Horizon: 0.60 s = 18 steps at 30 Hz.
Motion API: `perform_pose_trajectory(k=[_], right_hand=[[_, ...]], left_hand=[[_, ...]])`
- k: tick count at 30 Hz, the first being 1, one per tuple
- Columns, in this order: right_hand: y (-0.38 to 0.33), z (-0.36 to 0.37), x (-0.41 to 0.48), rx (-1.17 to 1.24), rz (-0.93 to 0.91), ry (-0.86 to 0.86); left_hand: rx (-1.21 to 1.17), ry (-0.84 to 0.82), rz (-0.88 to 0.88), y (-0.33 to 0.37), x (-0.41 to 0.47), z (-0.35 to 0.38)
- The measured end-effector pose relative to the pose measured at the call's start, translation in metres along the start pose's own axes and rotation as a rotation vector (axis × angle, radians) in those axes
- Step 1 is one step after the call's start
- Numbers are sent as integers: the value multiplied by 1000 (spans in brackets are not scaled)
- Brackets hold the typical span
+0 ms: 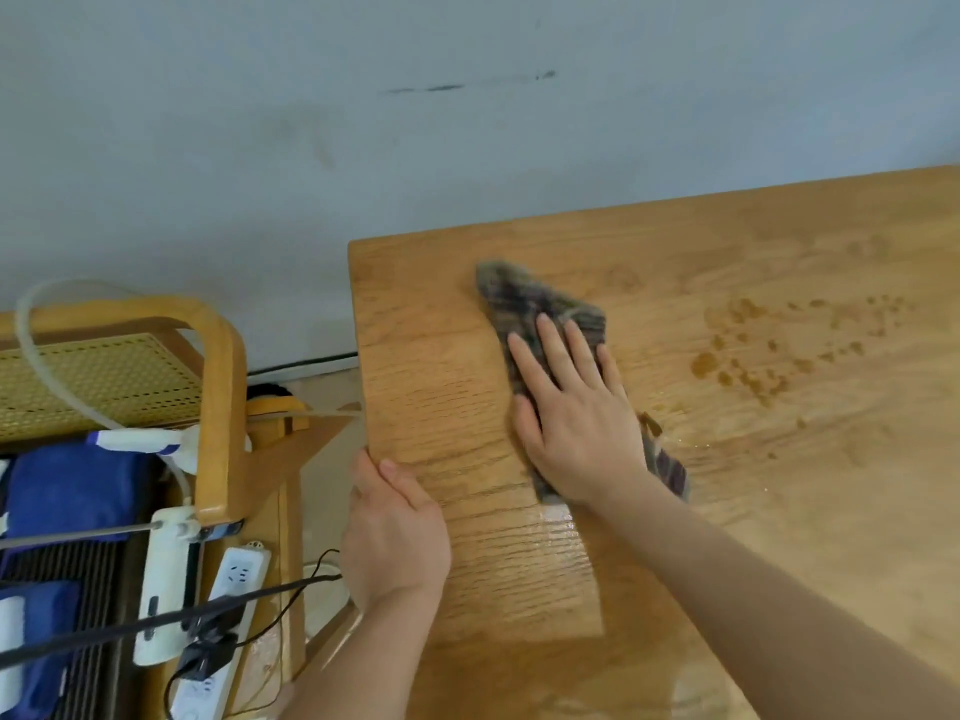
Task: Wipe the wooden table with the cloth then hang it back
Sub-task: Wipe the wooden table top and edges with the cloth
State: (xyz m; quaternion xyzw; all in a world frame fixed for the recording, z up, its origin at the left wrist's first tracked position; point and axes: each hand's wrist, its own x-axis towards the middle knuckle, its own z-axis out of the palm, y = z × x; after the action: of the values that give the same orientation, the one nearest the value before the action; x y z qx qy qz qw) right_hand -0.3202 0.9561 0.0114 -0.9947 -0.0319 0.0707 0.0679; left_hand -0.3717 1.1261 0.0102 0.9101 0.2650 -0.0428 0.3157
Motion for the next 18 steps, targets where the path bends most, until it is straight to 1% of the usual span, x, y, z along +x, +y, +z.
perform_pose_trajectory(k=[2, 3, 5, 10, 14, 17, 18], right_hand=[[12, 0, -66, -15, -27, -44], [18, -1, -86, -18, -42, -68], [29, -1, -92, -22, -55, -90], [17, -12, -9, -31, 55, -8], [-9, -8, 56, 8, 16, 32], [-31, -1, 74, 20, -11, 7], [-34, 0, 71, 23, -48, 8]], left_hand=[[-6, -8, -20, 2, 0, -2], [-9, -6, -27, 3, 0, -2], [-7, -1, -30, 6, 2, -1], [2, 27, -9, 7, 3, 1], [40, 34, -2, 6, 2, 4], [76, 92, 44, 5, 3, 7], [96, 110, 62, 4, 3, 8]])
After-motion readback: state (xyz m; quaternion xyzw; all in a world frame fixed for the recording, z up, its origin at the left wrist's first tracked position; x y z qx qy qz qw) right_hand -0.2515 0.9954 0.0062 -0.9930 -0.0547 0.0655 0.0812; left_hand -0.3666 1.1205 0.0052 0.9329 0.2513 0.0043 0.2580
